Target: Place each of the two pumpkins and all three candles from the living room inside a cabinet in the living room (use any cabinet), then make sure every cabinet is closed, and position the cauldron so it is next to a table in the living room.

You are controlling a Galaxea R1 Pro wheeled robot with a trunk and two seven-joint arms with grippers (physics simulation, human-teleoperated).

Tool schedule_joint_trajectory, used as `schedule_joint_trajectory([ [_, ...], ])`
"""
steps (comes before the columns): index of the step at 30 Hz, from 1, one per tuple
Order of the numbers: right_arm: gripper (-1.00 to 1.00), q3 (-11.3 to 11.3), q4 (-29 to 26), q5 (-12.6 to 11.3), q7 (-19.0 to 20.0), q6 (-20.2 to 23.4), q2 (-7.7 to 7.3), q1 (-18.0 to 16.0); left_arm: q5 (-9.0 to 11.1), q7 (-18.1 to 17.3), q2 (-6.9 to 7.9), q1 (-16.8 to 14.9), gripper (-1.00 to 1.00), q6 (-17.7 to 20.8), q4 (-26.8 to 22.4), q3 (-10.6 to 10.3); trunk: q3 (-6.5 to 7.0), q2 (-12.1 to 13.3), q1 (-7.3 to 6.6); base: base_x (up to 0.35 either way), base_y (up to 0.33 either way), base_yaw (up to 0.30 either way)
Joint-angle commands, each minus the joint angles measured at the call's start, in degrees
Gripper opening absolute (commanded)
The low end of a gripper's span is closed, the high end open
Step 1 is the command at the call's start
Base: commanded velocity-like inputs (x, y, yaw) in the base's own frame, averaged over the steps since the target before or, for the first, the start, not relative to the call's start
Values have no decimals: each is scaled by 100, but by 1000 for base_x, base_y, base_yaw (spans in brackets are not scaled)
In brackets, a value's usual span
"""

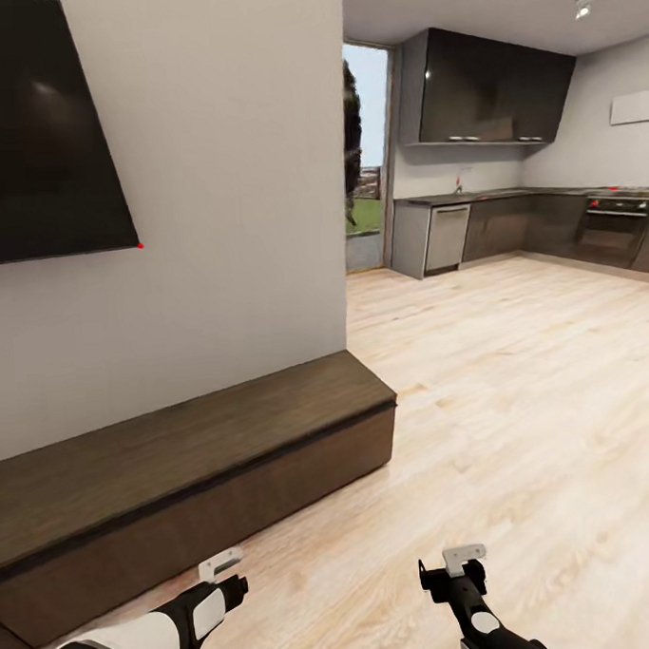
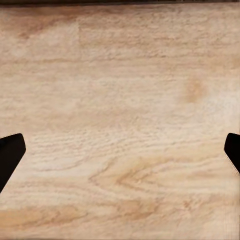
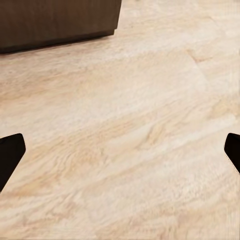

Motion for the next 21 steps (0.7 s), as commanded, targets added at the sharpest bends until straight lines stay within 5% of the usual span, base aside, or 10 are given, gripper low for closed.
schedule_joint_trajectory([
  [1,100,49,2,-49,-25,-17,-2,-3,30,15,-4,-8,100,12,11,-48,-5,-2,0,124,-282,291],
  [21,100,49,2,-56,-25,-17,-2,-3,30,15,-94,-8,100,8,11,-48,-5,-2,0,81,-289,267],
])
